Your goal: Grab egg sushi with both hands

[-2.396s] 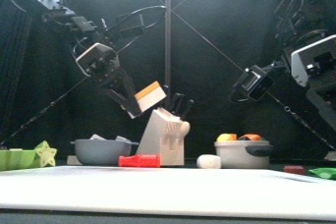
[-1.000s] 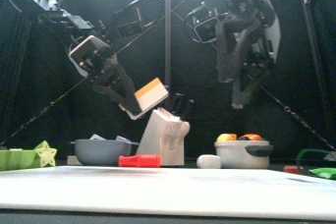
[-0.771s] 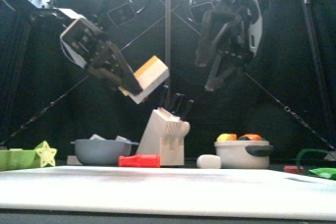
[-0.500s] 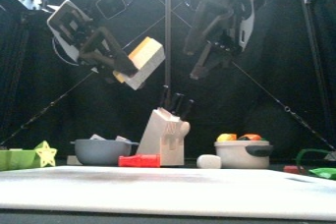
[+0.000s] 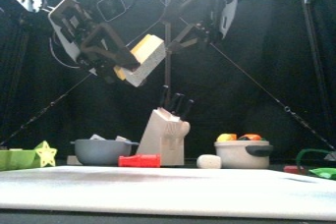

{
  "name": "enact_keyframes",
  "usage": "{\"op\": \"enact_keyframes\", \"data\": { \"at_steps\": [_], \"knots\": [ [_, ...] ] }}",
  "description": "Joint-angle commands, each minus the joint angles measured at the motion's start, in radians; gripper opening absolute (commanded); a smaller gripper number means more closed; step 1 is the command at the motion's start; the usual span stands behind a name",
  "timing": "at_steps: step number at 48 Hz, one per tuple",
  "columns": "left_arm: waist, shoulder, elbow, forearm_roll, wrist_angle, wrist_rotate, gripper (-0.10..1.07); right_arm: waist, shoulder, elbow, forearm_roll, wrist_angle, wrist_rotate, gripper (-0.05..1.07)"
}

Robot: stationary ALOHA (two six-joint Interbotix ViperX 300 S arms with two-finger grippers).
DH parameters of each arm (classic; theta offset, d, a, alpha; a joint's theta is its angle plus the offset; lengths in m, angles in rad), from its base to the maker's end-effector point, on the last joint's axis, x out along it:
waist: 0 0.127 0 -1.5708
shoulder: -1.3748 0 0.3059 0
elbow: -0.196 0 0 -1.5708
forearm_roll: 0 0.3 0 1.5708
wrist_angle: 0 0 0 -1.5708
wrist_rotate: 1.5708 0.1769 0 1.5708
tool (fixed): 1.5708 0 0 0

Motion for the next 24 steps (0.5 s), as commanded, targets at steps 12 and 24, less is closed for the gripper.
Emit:
{"op": "enact_keyframes", "data": {
  "at_steps": [12,24],
  "knots": [
    [0.003,0.028,-0.043,-0.041,-0.018,0.003,0.59,-0.038,0.052,-0.086,0.002,-0.012,-0.003,0.99],
    [0.002,0.032,-0.049,-0.041,-0.018,0.003,0.59,-0.043,0.095,-0.109,0.002,-0.006,-0.002,0.99]
  ]
}}
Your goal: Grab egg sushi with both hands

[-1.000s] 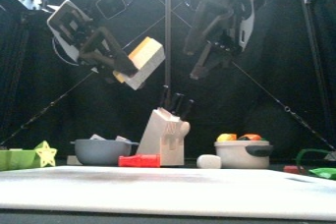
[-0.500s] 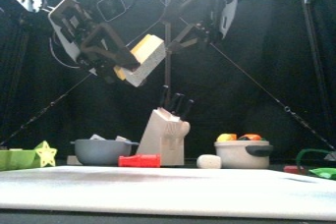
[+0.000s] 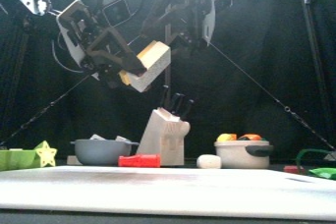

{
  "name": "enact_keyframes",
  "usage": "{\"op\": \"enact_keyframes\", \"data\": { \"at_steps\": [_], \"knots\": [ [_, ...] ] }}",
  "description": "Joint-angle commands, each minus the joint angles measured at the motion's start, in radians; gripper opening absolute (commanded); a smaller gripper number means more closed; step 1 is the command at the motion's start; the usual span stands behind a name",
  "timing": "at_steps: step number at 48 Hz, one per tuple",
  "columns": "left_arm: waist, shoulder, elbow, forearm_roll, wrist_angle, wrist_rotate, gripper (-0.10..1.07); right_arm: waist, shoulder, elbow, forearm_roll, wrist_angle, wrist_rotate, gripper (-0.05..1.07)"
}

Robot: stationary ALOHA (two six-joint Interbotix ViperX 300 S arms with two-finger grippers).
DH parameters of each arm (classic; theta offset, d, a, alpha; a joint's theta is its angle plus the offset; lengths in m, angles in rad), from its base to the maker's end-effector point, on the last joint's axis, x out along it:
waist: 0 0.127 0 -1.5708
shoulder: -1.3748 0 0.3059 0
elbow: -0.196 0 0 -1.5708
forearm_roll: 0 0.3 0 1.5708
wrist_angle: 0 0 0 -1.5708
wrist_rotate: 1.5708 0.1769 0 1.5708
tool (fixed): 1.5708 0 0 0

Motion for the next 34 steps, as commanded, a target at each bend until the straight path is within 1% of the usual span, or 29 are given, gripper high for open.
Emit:
{"op": "enact_keyframes", "data": {
  "at_steps": [1,21,29,34],
  "knots": [
    [0.002,-0.005,-0.028,-0.003,-0.009,0.002,0.59,-0.005,-0.005,-0.031,0.002,-0.003,-0.002,0.99],
    [0.002,-0.005,-0.029,-0.003,-0.009,0.002,0.59,-0.005,0.017,-0.044,0.003,0.04,0.002,0.97],
    [0.0,-0.006,-0.029,-0.003,-0.009,0.003,0.59,-0.006,0.02,-0.048,0.023,0.052,-0.002,0.93],
    [0.0,-0.005,-0.029,-0.003,-0.011,0.003,0.59,-0.006,0.023,-0.048,0.032,0.054,-0.003,0.88]
  ]
}}
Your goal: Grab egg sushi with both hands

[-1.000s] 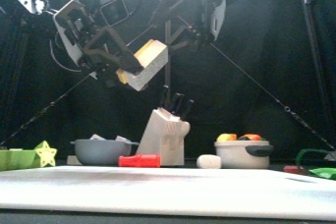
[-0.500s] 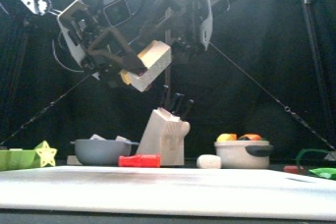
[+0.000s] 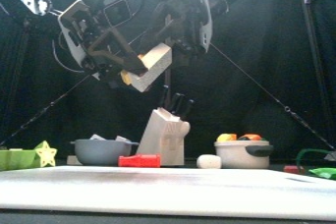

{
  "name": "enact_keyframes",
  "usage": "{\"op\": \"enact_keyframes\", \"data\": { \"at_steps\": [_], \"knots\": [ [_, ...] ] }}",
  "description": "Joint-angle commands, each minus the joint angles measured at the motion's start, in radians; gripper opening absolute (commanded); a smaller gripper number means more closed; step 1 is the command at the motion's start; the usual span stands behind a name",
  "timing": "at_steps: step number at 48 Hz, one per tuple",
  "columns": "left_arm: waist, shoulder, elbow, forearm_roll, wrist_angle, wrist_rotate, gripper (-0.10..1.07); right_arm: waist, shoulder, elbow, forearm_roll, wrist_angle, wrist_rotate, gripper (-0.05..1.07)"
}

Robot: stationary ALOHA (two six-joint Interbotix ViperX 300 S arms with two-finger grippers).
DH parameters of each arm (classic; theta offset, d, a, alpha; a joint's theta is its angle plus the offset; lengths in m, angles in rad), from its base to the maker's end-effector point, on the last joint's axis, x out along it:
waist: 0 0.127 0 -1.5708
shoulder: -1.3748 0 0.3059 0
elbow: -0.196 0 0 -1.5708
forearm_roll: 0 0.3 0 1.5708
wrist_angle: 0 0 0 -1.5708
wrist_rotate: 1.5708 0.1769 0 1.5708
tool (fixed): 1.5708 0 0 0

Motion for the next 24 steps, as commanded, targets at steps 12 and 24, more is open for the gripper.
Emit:
{"op": "enact_keyframes", "data": {
  "at_steps": [12,24],
  "knots": [
    [-0.002,-0.008,-0.028,-0.002,-0.012,0.002,0.59,-0.002,-0.015,-0.023,0.012,0.011,-0.005,0.72],
    [0.003,-0.009,-0.02,0.0,-0.012,0.002,0.59,0.002,-0.015,-0.026,0.012,0.048,-0.006,0.6]
  ]
}}
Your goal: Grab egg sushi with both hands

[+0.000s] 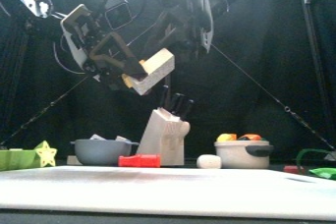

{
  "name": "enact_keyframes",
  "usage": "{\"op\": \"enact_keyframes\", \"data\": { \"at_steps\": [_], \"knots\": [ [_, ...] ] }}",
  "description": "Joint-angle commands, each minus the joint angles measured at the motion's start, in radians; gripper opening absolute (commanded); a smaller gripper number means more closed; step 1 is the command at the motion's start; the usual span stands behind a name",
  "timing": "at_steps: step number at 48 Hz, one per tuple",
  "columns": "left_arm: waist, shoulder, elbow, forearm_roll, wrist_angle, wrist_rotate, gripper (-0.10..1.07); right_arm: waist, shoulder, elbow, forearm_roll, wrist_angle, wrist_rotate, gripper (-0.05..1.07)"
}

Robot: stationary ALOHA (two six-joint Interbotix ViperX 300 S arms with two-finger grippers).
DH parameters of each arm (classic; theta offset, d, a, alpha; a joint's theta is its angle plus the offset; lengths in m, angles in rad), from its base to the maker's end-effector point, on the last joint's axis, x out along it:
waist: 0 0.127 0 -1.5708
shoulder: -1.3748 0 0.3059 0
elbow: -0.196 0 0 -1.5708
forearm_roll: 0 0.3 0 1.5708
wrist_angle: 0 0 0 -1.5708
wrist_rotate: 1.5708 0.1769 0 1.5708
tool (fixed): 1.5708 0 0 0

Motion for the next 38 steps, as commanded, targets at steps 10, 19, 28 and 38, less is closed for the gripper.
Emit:
{"op": "enact_keyframes", "data": {
  "at_steps": [10,19,28,38],
  "knots": [
    [0.005,-0.009,-0.018,-0.002,-0.012,-0.005,0.59,-0.002,-0.015,-0.021,-0.003,0.018,-0.003,0.56],
    [0.011,-0.009,-0.011,-0.002,-0.011,-0.005,0.59,-0.002,-0.023,-0.021,-0.005,0.018,-0.005,0.56],
    [0.02,-0.009,-0.009,-0.005,-0.011,-0.005,0.59,-0.002,-0.031,-0.023,-0.006,0.02,-0.005,0.55],
    [0.026,-0.009,-0.002,-0.005,-0.011,-0.005,0.59,-0.002,-0.035,-0.021,-0.006,0.02,-0.005,0.55]
  ]
}}
